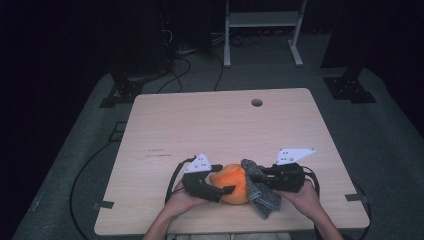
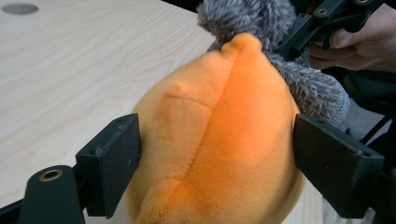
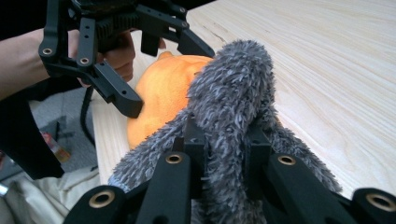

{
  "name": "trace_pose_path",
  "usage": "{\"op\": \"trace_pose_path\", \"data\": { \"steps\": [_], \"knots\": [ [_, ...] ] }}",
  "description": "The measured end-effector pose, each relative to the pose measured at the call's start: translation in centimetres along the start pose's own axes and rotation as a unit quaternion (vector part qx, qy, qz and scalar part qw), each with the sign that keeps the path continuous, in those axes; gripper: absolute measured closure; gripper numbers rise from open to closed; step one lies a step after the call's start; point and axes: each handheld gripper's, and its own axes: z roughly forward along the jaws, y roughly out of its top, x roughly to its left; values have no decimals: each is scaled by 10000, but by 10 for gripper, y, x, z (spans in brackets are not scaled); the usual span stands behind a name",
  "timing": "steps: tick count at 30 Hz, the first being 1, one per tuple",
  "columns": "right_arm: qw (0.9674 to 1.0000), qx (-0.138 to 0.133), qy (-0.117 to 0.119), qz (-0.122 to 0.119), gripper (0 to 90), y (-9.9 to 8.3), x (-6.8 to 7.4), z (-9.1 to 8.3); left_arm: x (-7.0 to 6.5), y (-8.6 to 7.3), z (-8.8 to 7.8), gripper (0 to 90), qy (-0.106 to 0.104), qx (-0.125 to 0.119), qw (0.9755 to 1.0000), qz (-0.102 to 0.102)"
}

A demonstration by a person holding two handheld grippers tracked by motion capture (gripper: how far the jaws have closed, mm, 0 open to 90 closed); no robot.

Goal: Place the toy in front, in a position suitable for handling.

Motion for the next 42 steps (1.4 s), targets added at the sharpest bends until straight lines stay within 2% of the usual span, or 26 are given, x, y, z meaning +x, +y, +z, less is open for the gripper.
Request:
{"op": "trace_pose_path", "data": {
  "steps": [1, 2, 3, 5, 6, 7, 10, 13, 15, 16, 18, 19, 22, 23, 24, 25, 26, 27, 29, 31, 33, 36, 37, 39, 41, 42],
  "knots": [
    [10000, 0, 0, 0, 760, 0, 0, 0, 0, 0, 0, 196, 0, 0, 10000, 0],
    [9999, 30, -124, -83, 760, 2, 2, -1, -1, -2, 0, 255, 55, -76, 10000, 6],
    [9998, 4, -156, -101, 759, 4, 4, -2, -2, -1, 0, 299, 170, -92, 9997, 123],
    [9995, -219, -125, -210, 759, 8, 10, -7, -7, 1, -2, 364, 255, -127, 9991, 300],
    [9990, -362, -34, -241, 759, 11, 13, -9, -9, 3, -3, 380, 296, -191, 9986, 393],
    [9986, -424, -21, -313, 759, 14, 16, -11, -11, 5, -3, 390, 305, -253, 9984, 397],
    [9985, -384, -95, -366, 759, 14, 18, -9, -13, 8, -8, 403, 376, -342, 9975, 481],
    [9993, -249, -126, -235, 759, 9, 11, -6, -13, 8, -9, 386, 373, -338, 9975, 493],
    [9998, -40, -168, -64, 759, 1, 2, -2, -9, 7, -7, 308, 210, -262, 9989, 317],
    [9998, 12, -207, -48, 759, 0, 0, -1, -8, 7, -7, 281, 229, -238, 9990, 316],
    [9990, 171, -399, -75, 758, -1, -1, -2, -10, 4, -5, 305, 299, -242, 9985, 399],
    [9989, 181, -428, -80, 759, -1, -1, -4, -11, 4, -3, 325, 328, -239, 9982, 445],
    [9993, -252, -210, -175, 759, 7, 8, -12, -16, 4, 2, 342, 349, -215, 9976, 552],
    [9993, -252, -210, -175, 759, 7, 8, -12, -16, 4, 2, 342, 349, -215, 9976, 552],
    [9990, -372, -117, -236, 759, 11, 12, -14, -19, 4, 4, 342, 334, -207, 9973, 617],
    [9987, -286, -151, -385, 759, 15, 17, -11, -21, 5, 4, 331, 284, -189, 9973, 654],
    [9987, -172, -223, -414, 759, 14, 17, -8, -20, 5, 4, 321, 237, -194, 9973, 661],
    [9989, -100, -250, -373, 760, 11, 14, -5, -18, 4, 2, 306, 178, -193, 9978, 617],
    [9994, -46, -257, -239, 760, 5, 6, -4, -16, 3, 2, 315, 220, -218, 9980, 556],
    [9987, 87, -453, -220, 759, 3, 2, -6, -15, 3, 2, 334, 255, -238, 9979, 546],
    [9990, -51, -392, -191, 759, 4, 4, -11, -15, 3, 4, 338, 319, -237, 9979, 506],
    [9988, -322, -137, -341, 759, 11, 14, -14, -16, 4, 6, 338, 313, -256, 9979, 512],
    [9988, -322, -137, -341, 759, 11, 14, -14, -16, 4, 6, 336, 313, -256, 9979, 512],
    [9982, -9, -295, -530, 759, 11, 17, -3, -17, 5, 5, 294, 203, -247, 9981, 534],
    [9991, -31, -199, -365, 760, 8, 12, -3, -13, 6, -1, 243, 78, -336, 9984, 447],
    [9990, -19, -263, -362, 760, 7, 10, -5, -10, 6, -4, 225, 46, -381, 9986, 369]
  ]
}}
